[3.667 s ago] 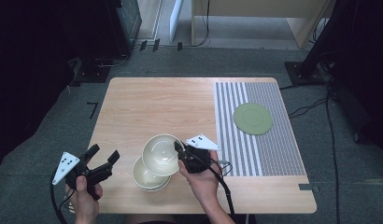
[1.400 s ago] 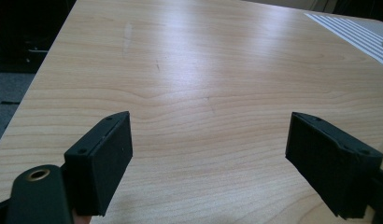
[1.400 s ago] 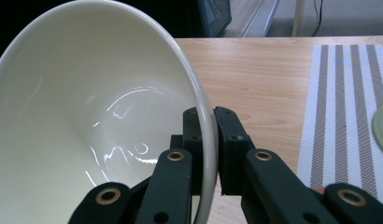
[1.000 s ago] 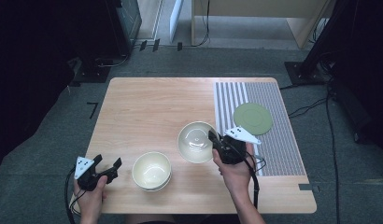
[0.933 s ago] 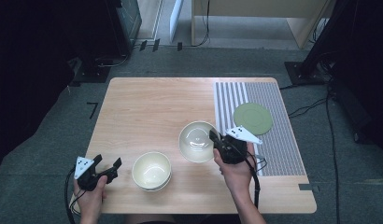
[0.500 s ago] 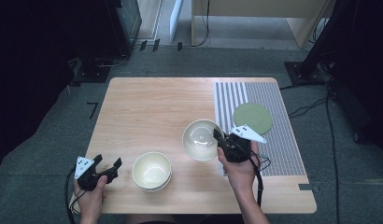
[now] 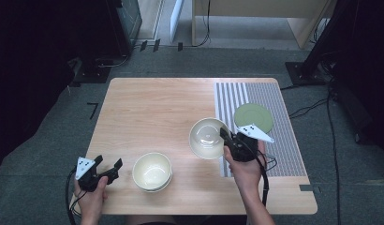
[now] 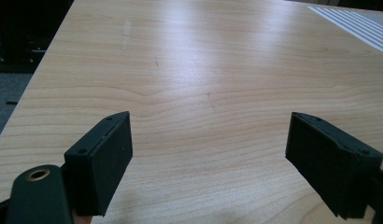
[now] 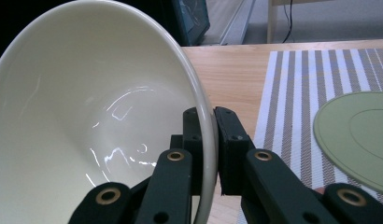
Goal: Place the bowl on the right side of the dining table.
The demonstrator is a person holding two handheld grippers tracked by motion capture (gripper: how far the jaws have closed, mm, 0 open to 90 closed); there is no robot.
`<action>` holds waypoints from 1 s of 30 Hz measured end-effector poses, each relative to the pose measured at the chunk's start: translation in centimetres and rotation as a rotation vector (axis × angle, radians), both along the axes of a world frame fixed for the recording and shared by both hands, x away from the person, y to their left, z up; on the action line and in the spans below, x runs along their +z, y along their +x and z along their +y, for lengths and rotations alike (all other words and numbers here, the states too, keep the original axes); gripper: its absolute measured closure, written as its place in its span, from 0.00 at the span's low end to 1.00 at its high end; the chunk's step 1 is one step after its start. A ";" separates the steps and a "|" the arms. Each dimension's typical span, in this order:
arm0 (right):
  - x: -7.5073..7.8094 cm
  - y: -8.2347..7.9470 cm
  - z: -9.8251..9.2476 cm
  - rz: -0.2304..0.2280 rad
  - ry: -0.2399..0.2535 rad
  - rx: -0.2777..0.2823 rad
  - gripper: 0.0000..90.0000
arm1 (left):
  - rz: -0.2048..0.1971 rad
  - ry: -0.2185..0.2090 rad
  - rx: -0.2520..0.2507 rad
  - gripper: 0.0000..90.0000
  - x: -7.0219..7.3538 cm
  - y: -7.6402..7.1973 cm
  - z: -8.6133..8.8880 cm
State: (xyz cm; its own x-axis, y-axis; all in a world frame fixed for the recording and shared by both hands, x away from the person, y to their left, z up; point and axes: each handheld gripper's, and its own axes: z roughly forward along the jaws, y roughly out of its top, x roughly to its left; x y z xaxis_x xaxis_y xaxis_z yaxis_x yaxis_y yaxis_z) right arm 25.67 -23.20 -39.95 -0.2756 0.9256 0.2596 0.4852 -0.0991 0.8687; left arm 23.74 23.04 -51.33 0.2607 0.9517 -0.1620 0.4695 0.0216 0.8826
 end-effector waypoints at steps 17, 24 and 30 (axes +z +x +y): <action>0.1 0.2 -2.1 0.001 -0.008 -0.046 0.94 | 0.000 0.002 0.003 0.16 0.0 0.0 0.0; -0.1 0.3 -2.9 0.003 -0.010 -0.067 0.94 | 0.001 0.000 0.002 0.16 0.0 0.0 0.0; -0.1 0.4 -3.5 0.004 -0.011 -0.080 0.94 | 0.002 0.001 0.002 0.16 0.0 0.0 0.0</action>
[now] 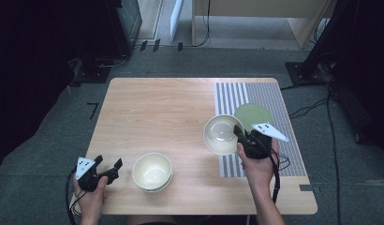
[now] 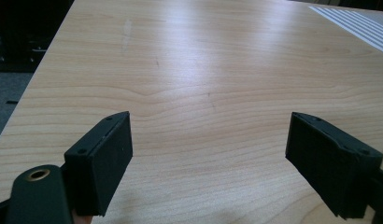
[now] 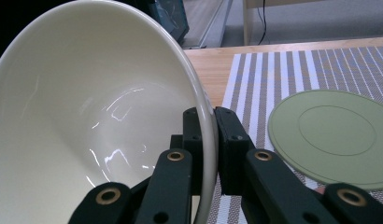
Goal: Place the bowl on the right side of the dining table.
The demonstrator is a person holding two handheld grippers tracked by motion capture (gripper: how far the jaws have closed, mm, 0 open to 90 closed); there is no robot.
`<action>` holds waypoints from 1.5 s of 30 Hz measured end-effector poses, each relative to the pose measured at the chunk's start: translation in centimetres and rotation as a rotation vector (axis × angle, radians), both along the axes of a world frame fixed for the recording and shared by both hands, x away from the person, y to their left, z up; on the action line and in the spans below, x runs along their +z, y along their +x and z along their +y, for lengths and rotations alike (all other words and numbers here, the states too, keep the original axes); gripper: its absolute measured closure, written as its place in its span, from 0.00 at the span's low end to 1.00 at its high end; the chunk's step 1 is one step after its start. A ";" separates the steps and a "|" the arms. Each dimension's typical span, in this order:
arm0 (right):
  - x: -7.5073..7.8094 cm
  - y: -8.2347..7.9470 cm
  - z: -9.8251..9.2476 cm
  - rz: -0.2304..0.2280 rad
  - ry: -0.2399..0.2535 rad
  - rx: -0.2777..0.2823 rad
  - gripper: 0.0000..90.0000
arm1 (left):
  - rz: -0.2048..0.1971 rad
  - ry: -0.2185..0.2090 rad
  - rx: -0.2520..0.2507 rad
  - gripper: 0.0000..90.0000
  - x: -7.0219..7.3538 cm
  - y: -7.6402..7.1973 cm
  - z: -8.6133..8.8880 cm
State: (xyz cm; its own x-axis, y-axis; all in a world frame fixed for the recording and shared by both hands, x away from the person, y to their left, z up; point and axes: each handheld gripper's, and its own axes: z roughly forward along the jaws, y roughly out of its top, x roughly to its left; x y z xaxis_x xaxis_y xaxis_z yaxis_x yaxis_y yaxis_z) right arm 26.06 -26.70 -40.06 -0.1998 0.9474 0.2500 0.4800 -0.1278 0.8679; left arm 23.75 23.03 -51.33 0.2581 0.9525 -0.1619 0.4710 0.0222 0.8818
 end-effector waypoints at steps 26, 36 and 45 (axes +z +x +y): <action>-0.1 0.1 -3.1 0.004 0.007 -0.071 0.94 | 0.004 0.000 0.000 0.16 0.0 0.0 0.0; -0.2 0.3 -4.1 0.008 0.010 -0.098 0.94 | 0.005 0.001 0.000 0.16 0.0 0.0 0.0; -0.5 0.4 -5.0 0.014 0.009 -0.121 0.94 | 0.006 0.006 0.002 0.16 0.0 0.0 -0.1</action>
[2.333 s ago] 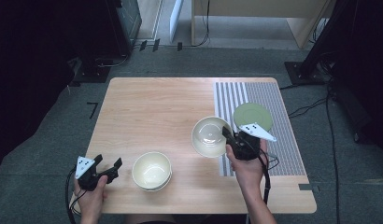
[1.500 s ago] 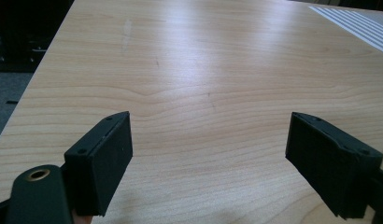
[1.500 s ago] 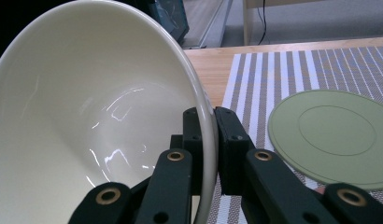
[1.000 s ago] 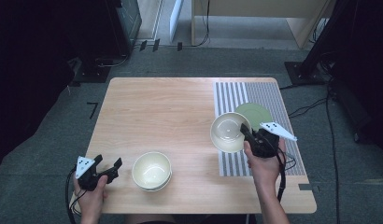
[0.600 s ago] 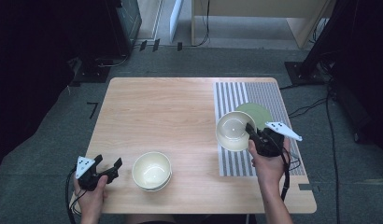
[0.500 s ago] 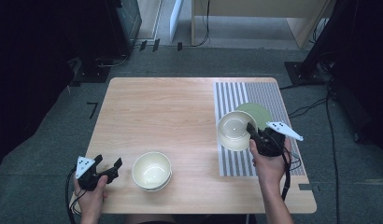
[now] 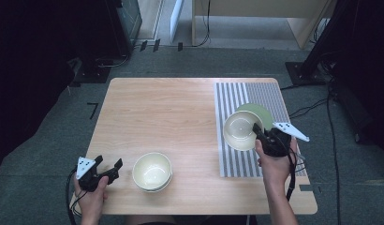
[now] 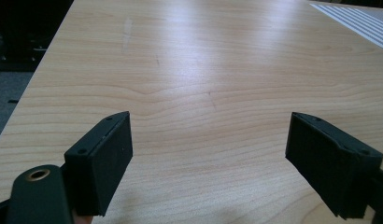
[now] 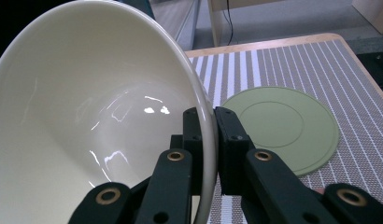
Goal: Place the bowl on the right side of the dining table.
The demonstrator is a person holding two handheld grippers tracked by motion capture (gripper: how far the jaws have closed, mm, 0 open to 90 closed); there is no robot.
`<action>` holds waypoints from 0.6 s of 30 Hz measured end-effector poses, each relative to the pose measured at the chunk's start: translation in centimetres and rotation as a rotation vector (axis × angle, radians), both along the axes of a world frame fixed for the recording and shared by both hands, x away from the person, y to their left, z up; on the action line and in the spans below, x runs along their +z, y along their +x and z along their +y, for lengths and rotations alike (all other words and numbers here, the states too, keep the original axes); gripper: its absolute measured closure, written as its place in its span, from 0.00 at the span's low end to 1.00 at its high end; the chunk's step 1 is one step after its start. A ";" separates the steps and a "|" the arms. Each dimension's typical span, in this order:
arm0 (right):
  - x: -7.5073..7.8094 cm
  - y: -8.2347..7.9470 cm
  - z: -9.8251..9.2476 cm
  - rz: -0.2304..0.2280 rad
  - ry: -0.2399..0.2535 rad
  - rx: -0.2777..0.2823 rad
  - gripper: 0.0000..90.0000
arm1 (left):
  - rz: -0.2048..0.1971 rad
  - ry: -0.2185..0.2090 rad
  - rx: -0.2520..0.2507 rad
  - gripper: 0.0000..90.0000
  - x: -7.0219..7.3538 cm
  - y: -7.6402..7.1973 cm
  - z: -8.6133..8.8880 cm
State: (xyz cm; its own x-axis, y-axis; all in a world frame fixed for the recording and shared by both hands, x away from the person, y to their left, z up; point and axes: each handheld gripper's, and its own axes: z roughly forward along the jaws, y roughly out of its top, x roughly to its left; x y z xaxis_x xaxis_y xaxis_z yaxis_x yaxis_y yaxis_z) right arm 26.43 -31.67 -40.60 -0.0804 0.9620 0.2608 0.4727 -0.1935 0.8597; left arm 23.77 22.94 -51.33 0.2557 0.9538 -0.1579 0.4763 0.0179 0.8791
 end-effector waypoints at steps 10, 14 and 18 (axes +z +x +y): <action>-0.5 0.2 -1.3 0.012 -0.002 -0.034 0.94 | 0.000 0.000 -0.002 0.16 0.0 0.0 0.0; -0.7 0.3 -1.7 0.017 -0.004 -0.051 0.94 | 0.000 0.001 -0.003 0.16 0.0 0.0 0.0; -1.1 0.5 -2.0 0.027 -0.006 -0.061 0.94 | 0.000 0.001 -0.003 0.16 0.0 0.0 0.0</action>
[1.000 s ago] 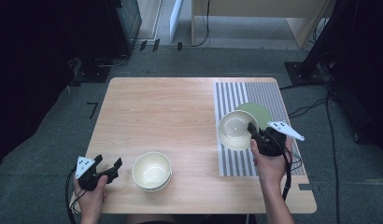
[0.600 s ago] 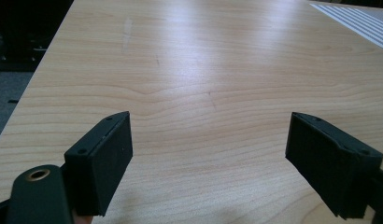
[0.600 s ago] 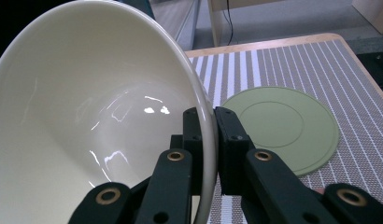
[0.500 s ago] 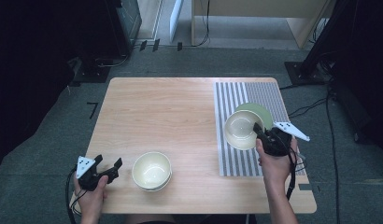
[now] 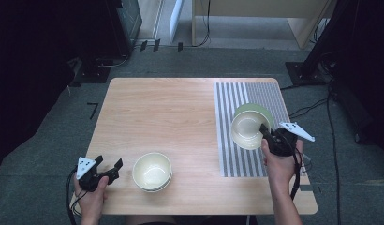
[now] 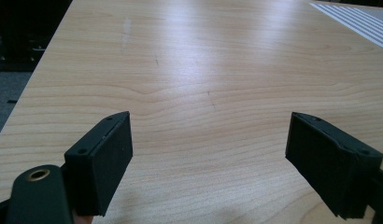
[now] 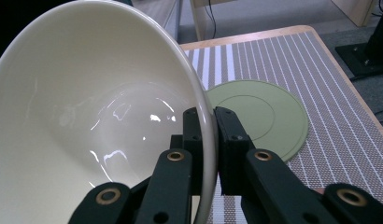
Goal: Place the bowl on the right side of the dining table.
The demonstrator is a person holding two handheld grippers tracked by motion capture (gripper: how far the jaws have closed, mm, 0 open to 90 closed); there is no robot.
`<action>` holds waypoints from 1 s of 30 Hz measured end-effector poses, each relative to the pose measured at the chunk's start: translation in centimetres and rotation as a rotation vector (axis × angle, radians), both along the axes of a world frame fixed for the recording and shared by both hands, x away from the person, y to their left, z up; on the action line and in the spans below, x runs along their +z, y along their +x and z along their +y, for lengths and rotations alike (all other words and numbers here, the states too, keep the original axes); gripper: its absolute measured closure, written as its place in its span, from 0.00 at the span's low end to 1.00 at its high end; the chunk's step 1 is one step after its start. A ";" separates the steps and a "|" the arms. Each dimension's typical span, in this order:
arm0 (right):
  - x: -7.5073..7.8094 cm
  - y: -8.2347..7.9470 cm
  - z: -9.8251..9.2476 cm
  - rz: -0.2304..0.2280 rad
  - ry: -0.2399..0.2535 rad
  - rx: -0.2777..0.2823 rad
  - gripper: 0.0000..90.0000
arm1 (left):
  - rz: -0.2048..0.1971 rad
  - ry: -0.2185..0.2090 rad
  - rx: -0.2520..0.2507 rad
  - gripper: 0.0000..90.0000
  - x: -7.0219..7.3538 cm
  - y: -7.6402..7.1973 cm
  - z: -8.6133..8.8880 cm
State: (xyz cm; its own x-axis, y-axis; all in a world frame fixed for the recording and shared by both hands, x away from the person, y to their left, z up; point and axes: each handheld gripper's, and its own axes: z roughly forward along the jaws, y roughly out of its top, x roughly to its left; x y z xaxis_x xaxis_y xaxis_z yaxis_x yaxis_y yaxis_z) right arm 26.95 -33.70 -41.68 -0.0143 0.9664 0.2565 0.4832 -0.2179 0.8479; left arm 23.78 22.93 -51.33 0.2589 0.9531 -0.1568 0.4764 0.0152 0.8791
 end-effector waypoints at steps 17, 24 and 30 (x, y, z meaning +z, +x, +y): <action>-1.5 0.8 -2.1 0.034 0.008 -0.057 0.94 | -0.002 0.006 -0.001 0.16 0.0 0.0 -0.1; -1.8 1.2 -2.8 0.042 0.003 -0.079 0.94 | -0.002 0.007 -0.001 0.16 0.0 0.0 -0.1; -2.2 1.8 -3.4 0.062 -0.003 -0.096 0.94 | -0.002 0.011 0.000 0.16 0.0 -0.1 -0.1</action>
State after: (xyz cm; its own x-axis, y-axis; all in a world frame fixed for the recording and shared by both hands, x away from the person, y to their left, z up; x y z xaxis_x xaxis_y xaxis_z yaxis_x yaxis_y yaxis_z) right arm 28.77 -37.13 -43.83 0.0943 0.9634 0.2511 0.5118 -0.2632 0.8178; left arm 23.73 22.83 -51.32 0.2588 0.9548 -0.1462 0.4748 0.0060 0.8801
